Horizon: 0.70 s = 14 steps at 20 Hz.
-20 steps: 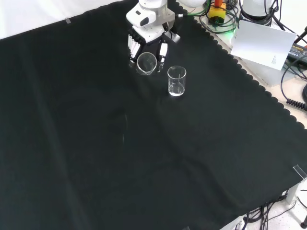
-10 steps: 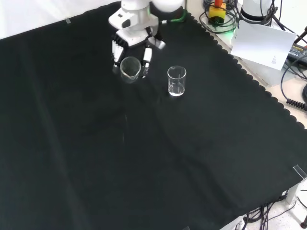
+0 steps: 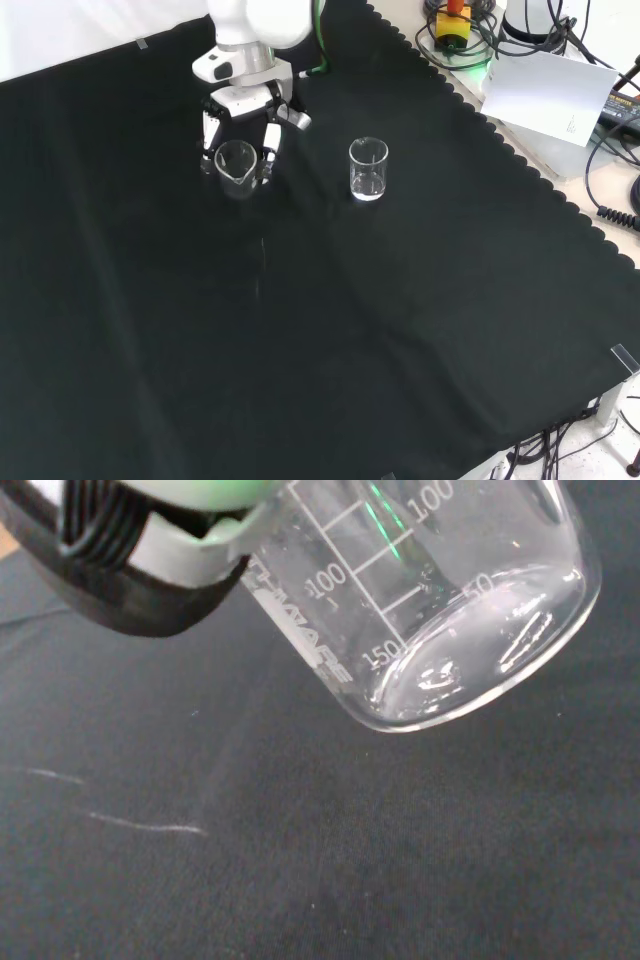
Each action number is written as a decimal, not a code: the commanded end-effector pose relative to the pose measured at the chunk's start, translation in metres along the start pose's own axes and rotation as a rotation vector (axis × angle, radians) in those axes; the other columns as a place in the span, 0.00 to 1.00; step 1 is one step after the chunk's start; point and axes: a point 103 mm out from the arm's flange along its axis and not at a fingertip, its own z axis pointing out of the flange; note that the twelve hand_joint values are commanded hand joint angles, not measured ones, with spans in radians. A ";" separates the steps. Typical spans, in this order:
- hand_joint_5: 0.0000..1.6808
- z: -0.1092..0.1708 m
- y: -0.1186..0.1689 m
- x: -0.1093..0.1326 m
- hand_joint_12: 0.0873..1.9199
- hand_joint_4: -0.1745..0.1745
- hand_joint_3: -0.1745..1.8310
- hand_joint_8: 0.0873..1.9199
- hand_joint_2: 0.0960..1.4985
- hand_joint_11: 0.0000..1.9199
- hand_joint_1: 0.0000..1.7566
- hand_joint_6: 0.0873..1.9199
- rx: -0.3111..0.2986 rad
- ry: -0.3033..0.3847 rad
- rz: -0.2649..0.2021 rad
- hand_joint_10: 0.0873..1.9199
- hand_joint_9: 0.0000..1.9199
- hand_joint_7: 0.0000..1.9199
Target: Place the beaker back on the table.
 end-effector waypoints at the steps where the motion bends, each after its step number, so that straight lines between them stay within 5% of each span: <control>1: 0.62 0.019 0.012 -0.001 0.30 0.19 0.00 0.51 0.77 0.70 0.65 0.49 -0.004 0.097 -0.007 0.36 0.75 0.68; 14: 0.62 0.042 0.022 -0.003 0.29 0.21 0.00 0.49 0.76 0.71 0.65 0.48 0.012 0.177 0.017 0.34 0.75 0.69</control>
